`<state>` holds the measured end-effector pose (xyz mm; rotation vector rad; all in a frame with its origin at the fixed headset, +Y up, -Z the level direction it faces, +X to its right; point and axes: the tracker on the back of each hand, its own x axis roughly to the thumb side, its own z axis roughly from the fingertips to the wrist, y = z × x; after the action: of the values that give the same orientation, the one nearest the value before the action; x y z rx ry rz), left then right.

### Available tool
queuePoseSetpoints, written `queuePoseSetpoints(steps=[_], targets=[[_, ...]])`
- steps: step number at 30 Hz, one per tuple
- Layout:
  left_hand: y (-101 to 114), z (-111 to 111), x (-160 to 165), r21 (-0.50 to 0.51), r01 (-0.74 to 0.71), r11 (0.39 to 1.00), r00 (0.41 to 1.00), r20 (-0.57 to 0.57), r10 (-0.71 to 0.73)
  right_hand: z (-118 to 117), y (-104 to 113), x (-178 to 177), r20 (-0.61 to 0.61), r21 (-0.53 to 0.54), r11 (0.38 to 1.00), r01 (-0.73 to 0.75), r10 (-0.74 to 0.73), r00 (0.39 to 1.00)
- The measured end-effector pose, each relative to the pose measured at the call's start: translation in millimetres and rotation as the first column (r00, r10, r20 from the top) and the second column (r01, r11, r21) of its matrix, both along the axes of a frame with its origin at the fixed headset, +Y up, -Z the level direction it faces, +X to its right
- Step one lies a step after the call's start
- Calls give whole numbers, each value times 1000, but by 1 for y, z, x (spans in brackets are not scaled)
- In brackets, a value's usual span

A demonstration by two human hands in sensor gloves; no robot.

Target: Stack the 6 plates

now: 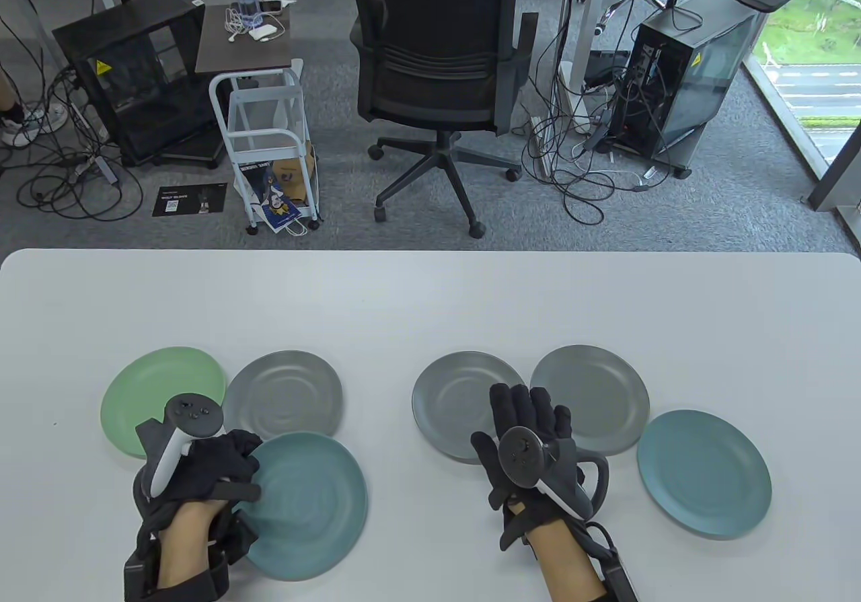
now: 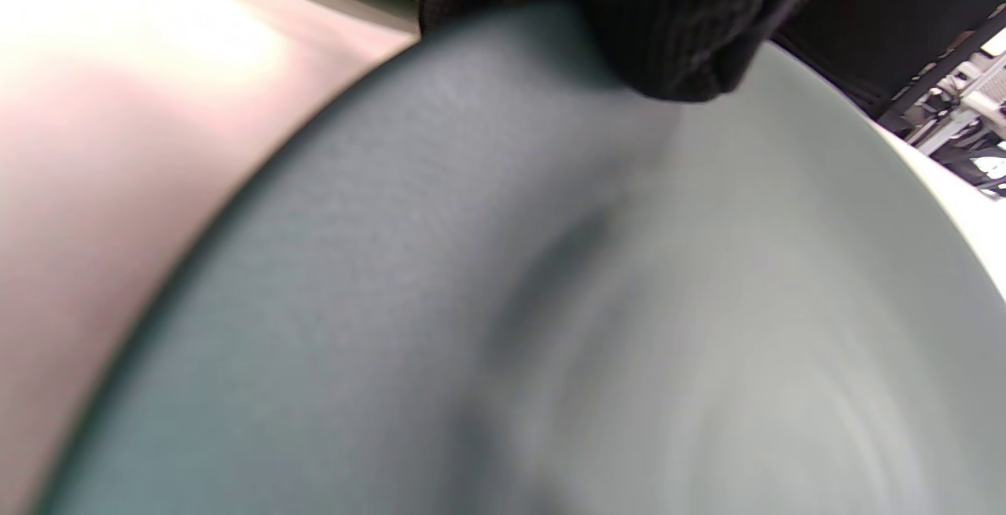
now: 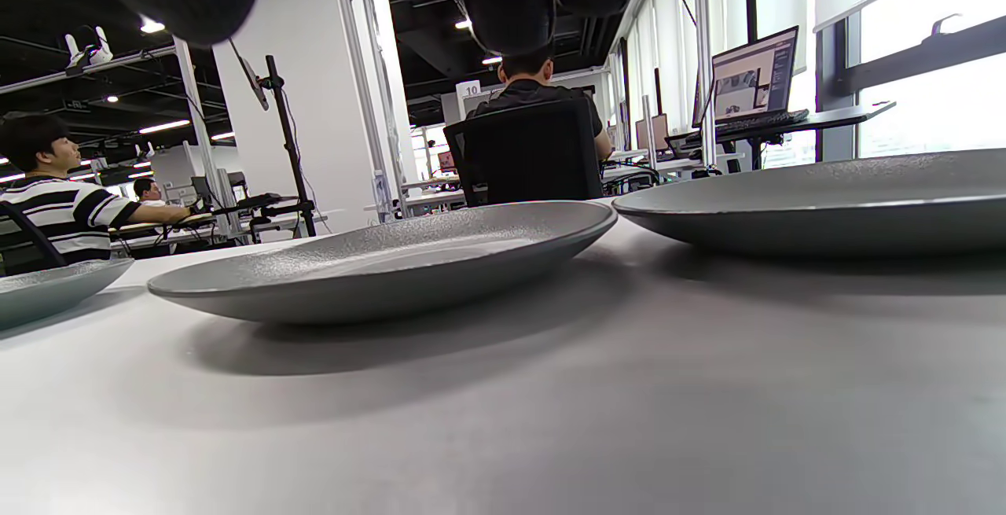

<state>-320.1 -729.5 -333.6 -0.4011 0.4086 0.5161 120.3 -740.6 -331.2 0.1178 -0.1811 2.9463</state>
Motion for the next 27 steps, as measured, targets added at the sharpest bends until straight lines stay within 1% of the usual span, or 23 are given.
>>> queuePoseSetpoints(steps=[6, 10, 16, 27], targets=[[1, -2, 11, 58, -102, 993, 993, 61, 98, 0, 0, -1, -5, -8, 1000, 1, -1, 1000], [2, -4, 26, 88, -143, 986, 985, 112, 133, 0, 0, -1, -7, -11, 1000, 3, -3, 1000], [1, -5, 59, 117, -152, 981, 975, 178, 130, 0, 0, 0, -3, -8, 1000, 9, -9, 1000], [-6, -4, 103, 104, -146, 984, 962, 249, 117, -1, 0, 1, 2, -12, 1000, 11, -11, 1000]])
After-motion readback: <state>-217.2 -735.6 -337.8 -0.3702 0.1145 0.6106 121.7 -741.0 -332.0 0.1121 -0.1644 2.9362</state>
